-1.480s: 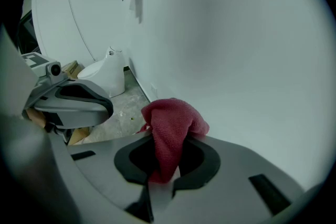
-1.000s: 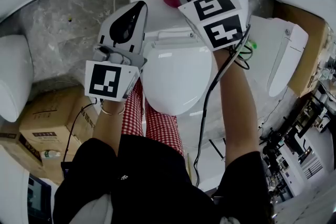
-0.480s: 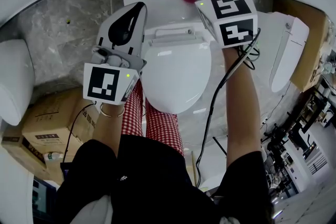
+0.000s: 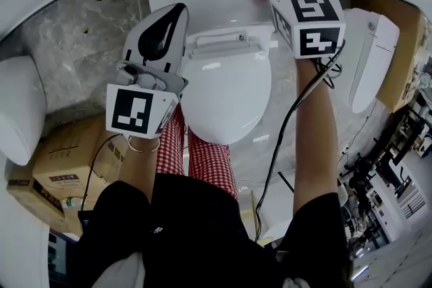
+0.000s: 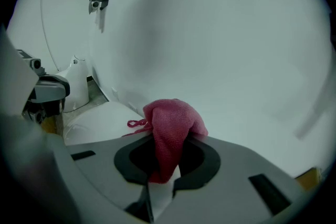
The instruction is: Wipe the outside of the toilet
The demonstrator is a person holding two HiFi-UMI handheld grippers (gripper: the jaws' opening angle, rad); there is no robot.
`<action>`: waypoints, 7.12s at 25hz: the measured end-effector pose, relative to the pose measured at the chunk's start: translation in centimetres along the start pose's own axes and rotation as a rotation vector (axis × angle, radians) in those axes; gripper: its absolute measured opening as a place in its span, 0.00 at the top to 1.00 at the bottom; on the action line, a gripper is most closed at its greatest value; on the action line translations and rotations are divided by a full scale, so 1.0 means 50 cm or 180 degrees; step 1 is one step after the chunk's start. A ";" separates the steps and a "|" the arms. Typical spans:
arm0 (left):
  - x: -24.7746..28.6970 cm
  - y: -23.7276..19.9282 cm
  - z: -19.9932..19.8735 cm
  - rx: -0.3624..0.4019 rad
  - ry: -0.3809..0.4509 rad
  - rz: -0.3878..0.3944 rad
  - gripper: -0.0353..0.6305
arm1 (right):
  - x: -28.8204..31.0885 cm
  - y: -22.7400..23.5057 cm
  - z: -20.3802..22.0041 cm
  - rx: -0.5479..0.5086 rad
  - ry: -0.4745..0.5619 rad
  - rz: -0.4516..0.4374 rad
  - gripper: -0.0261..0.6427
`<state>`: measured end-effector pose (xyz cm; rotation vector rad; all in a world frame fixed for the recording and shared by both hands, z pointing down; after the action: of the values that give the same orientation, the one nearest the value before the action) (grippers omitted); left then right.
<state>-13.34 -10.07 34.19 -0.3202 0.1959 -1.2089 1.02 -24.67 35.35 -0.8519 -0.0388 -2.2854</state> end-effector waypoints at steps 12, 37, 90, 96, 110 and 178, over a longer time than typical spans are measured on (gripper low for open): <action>0.022 0.014 0.005 0.0023 -0.0043 0.0053 0.94 | -0.019 0.071 0.041 0.0119 -0.0044 0.0207 0.85; 0.031 0.022 -0.013 -0.0022 -0.0034 0.0111 0.94 | -0.055 0.164 0.119 0.0307 -0.0235 0.0549 0.85; -0.068 -0.080 -0.016 0.0000 -0.0083 -0.0272 0.94 | -0.149 -0.154 -0.172 0.0825 0.1287 -0.0109 0.85; -0.086 -0.108 -0.026 0.0078 -0.0003 -0.0426 0.94 | -0.099 -0.281 -0.148 0.1297 0.1107 -0.0487 0.85; -0.105 -0.130 -0.004 0.0040 -0.0121 -0.0439 0.94 | -0.028 -0.383 -0.034 0.0961 0.0303 -0.0706 0.85; 0.028 0.040 0.040 0.0034 -0.0331 0.0222 0.94 | -0.216 0.083 0.206 0.1078 0.0328 0.1126 0.85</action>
<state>-10.44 -10.48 35.40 -0.3633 0.1095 -1.1211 15.35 -18.80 36.25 -0.5172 -0.2063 -1.9146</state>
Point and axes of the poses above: the fingertips, and each gripper's own axes: x forward along the fingers, y to its right, z out of its underside, the point moved 4 cm from there along -x, backward along the fingers, and after that the axes turned 11 degrees about y, right-handed, at the moved point
